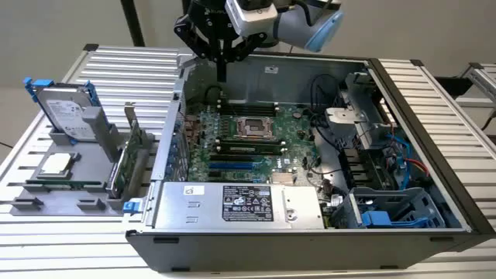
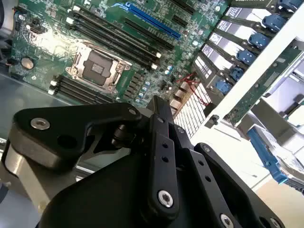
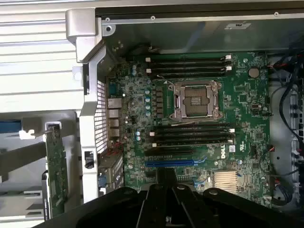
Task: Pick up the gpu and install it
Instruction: 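Reach for the gpu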
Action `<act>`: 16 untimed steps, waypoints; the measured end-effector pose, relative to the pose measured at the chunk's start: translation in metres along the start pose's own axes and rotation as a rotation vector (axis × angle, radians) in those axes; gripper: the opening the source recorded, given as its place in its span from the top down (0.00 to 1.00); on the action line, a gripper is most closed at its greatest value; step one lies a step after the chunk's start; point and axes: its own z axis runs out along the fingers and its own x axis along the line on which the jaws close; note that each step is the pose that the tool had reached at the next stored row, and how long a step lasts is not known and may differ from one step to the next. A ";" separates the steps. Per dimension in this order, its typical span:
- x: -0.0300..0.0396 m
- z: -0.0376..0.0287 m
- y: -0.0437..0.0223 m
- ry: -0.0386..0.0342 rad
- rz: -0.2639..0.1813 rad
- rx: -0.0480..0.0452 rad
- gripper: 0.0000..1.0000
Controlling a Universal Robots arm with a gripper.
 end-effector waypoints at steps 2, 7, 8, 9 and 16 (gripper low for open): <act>0.0000 0.0000 0.0001 -0.0005 0.000 0.0066 1.00; 0.0002 0.0000 0.0002 -0.0010 0.000 0.0138 1.00; 0.0005 0.0000 0.0003 -0.0010 0.000 0.0138 1.00; 0.0008 0.0000 0.0002 -0.0011 0.000 0.0138 1.00; 0.0062 -0.0001 -0.0002 -0.0010 0.000 0.0138 1.00</act>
